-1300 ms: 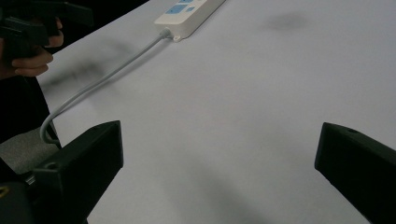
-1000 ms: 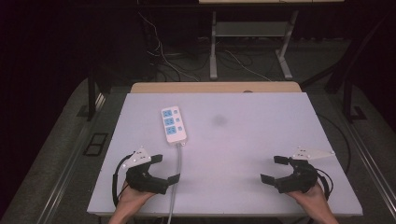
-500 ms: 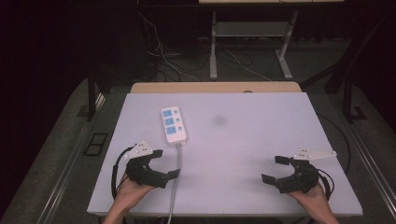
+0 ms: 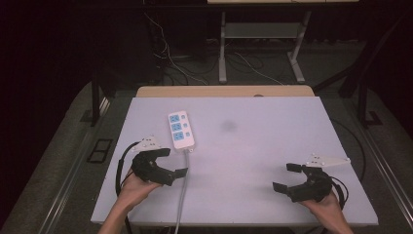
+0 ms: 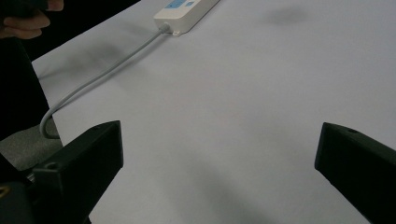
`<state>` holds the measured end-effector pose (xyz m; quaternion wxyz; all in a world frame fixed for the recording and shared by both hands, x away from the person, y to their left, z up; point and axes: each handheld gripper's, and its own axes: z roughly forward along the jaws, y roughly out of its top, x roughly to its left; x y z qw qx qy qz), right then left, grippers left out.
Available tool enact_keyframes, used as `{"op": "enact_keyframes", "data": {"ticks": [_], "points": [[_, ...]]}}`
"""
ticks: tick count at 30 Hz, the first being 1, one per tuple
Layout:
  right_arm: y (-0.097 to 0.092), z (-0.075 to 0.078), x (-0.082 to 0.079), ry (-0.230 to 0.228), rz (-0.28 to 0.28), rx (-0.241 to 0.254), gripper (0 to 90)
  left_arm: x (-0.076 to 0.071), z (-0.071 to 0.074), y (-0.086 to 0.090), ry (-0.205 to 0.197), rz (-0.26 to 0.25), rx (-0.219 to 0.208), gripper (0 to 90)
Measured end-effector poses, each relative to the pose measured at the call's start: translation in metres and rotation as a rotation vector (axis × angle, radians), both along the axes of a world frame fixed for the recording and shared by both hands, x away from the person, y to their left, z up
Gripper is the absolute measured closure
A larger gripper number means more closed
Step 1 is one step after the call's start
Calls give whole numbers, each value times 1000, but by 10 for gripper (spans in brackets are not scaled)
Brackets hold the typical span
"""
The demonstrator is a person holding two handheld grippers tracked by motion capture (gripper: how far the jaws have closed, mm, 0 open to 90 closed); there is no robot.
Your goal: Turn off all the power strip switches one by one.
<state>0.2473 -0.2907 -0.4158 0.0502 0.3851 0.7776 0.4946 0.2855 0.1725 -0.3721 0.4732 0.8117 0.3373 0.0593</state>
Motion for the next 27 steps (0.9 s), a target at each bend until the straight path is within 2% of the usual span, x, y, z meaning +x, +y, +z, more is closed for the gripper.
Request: {"op": "enact_keyframes", "data": {"ticks": [11, 27], "points": [[1, -1, 0, 1, 8, -2, 10, 15, 6, -5, 7, -15, 20, 0], [1, -1, 0, 2, 3, 0, 10, 37, 21, -8, 6, -32, 60, 0]]}}
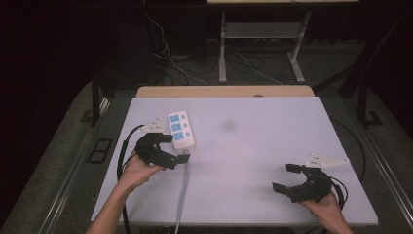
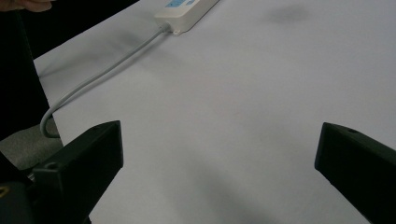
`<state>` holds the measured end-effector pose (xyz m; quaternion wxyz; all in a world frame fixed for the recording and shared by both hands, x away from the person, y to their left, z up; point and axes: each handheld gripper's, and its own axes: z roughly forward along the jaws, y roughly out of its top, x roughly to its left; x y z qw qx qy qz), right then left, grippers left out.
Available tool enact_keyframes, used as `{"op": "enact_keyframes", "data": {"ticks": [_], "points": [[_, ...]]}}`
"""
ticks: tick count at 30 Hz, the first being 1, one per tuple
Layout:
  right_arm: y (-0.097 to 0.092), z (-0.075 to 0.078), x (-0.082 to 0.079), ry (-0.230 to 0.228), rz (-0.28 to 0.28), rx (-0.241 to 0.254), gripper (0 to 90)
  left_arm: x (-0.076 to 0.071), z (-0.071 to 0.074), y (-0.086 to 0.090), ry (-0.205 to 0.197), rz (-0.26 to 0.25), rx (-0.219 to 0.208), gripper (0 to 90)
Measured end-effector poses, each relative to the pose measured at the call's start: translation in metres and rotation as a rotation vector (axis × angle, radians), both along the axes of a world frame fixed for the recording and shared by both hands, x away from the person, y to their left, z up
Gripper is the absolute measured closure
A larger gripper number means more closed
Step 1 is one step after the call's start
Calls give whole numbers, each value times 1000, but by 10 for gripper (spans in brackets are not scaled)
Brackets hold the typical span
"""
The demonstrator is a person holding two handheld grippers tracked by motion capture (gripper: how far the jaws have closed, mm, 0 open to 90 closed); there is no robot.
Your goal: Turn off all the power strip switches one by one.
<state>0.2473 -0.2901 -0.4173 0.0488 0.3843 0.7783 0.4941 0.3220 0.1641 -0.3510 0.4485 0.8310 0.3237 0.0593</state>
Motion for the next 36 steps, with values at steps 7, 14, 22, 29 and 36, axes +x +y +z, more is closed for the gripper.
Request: {"op": "enact_keyframes", "data": {"ticks": [7, 14, 22, 29, 36], "points": [[0, 0, 0, -1, -4, 1, 10, 12, 5, -1, 4, -11, 16, 0], [0, 0, -1, -3, -3, 1, 10, 25, 4, -4, 11, -19, 38, 0], [1, -1, 0, 3, 1, -11, 10, 40, 1, 0, 19, -6, 37, 2], [1, -1, 0, 5, 2, -10, 10, 50, 1, 4, 27, 11, 41, 16], [1, -2, 0, 6, 0, -10, 10, 59, 0, 3, 36, 9, 56, 59]]}}
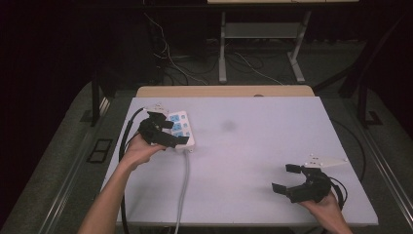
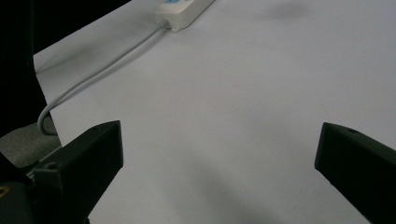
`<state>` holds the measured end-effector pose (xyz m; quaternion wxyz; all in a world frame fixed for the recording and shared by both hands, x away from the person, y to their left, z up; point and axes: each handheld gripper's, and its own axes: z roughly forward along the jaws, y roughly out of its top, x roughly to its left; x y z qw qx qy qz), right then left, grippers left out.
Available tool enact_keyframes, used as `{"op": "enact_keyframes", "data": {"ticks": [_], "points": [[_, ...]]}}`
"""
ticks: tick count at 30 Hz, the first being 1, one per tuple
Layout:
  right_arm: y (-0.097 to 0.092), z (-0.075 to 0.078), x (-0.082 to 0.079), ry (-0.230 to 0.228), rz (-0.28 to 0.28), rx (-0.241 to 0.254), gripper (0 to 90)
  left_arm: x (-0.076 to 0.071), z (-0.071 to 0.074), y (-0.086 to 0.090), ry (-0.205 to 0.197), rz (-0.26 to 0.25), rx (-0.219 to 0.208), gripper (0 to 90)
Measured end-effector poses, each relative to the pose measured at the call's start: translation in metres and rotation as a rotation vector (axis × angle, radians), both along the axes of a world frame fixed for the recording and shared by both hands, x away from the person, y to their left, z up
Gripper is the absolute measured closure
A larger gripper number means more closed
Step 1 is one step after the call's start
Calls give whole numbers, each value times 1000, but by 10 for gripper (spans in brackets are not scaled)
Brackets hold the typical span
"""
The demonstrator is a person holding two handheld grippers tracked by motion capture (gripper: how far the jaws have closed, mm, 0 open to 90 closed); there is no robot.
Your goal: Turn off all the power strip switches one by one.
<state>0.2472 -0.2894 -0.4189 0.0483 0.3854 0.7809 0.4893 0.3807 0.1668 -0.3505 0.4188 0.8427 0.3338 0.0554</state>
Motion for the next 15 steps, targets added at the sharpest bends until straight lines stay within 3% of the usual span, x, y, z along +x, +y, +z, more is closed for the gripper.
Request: {"op": "enact_keyframes", "data": {"ticks": [7, 15], "points": [[0, 0, 1, 2, 0, -3, 10, 11, -2, -1, 0, 0, 21, 179], [-2, -1, 1, -3, -4, -5, 10, 19, -4, -2, -24, 38, 11, 411]]}}
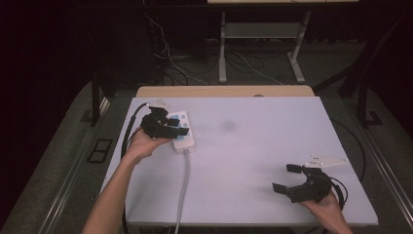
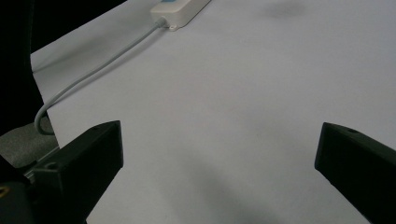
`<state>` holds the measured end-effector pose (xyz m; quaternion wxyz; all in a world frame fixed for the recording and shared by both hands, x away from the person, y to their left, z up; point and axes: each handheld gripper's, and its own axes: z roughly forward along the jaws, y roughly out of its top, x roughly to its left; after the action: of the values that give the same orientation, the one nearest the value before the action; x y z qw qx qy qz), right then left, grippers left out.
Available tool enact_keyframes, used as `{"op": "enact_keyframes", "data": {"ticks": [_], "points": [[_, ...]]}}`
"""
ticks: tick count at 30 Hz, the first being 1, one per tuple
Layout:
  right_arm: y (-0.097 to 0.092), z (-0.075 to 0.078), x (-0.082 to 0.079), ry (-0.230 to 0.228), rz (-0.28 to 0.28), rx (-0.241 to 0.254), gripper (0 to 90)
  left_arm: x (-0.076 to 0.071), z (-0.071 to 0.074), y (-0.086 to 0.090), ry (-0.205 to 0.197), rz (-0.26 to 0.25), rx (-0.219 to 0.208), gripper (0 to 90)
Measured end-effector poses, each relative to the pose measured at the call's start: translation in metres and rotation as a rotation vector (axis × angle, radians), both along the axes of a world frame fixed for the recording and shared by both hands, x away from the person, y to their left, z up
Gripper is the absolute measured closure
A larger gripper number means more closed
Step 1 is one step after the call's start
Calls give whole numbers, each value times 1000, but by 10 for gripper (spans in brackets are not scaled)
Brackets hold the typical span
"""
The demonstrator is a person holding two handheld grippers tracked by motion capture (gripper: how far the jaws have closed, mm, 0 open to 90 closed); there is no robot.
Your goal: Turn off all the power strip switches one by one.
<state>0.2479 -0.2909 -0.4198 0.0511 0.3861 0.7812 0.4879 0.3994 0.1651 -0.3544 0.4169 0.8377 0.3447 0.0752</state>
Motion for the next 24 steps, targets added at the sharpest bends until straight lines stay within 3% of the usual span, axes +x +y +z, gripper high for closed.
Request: {"op": "enact_keyframes", "data": {"ticks": [6, 13, 15, 20, 24], "points": [[-1, 0, 0, 0, -5, 2, 10, 7, -5, 0, -5, 24, -2, 583], [-1, 0, 0, -5, -7, -1, 9, 17, -13, 2, 13, 55, -20, 713], [-2, 0, 0, -7, -9, 1, 9, 19, -16, 2, 18, 69, -19, 784], [-2, 0, 0, -10, -15, -5, 10, 25, -24, -1, 34, 56, -7, 889], [-2, 0, 0, -12, -15, -6, 10, 28, -29, -6, 48, 32, 19, 892]]}}
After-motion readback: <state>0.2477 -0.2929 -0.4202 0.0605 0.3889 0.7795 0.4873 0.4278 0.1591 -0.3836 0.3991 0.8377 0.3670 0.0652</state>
